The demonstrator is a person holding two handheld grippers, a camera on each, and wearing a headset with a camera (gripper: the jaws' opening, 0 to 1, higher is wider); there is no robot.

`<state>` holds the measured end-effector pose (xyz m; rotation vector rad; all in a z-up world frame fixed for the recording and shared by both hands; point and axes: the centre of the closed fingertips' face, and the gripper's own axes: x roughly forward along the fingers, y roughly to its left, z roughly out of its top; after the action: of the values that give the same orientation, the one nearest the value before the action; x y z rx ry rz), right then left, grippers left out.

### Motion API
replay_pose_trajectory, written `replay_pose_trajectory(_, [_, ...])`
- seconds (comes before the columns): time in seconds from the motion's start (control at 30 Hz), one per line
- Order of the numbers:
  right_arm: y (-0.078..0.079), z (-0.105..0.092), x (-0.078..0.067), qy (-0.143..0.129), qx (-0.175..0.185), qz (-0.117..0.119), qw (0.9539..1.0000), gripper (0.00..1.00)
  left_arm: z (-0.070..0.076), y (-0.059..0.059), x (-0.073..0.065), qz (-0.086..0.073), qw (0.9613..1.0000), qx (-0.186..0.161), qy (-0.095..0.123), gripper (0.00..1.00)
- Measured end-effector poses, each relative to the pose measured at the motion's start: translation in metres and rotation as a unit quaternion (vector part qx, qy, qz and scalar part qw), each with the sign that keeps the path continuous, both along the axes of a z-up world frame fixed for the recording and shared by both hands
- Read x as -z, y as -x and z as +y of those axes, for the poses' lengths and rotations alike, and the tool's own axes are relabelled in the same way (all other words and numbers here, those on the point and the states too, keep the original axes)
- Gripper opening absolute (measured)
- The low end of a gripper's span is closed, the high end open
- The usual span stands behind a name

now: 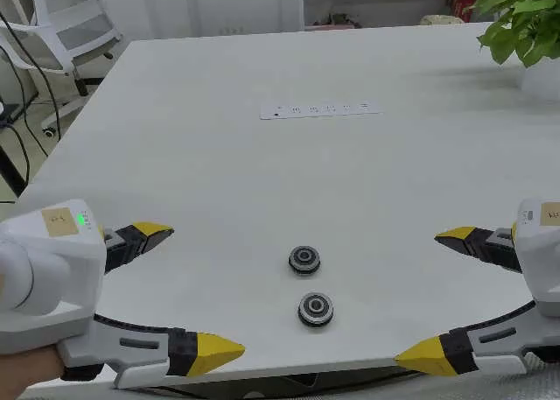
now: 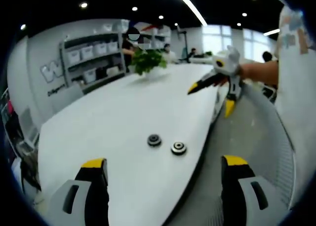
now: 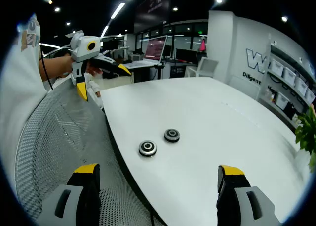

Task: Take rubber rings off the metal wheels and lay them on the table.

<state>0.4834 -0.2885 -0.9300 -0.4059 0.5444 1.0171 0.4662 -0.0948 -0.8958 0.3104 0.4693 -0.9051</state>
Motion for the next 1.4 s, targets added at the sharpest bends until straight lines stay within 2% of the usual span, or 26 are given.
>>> replay_pose_trajectory(0.07, [-0.001, 0.000, 0.001, 0.002, 0.000, 0.001, 1.0000, 0.96, 0.001, 0.000, 0.000, 0.000, 1.0000, -0.002, 0.001, 0.96])
replay_pose_trajectory(0.37, [-0.006, 0.003, 0.004, 0.004, -0.002, 0.002, 1.0000, 0.97, 0.009, -0.001, 0.001, 0.001, 0.9999, -0.010, 0.000, 0.97])
replay_pose_trajectory(0.7, [-0.005, 0.006, 0.004, 0.001, -0.003, 0.000, 1.0000, 0.97, 0.011, 0.001, 0.002, 0.003, 1.0000, -0.003, -0.006, 0.97])
replay_pose_trajectory(1.23, [0.002, 0.007, 0.001, 0.007, -0.006, -0.002, 1.0000, 0.97, 0.007, 0.002, 0.000, -0.002, 1.0000, 0.003, 0.005, 0.97])
replay_pose_trajectory(1.4, [0.003, 0.007, 0.001, 0.008, -0.008, -0.001, 0.9999, 0.97, 0.006, 0.002, -0.002, -0.003, 1.0000, 0.005, 0.002, 0.96])
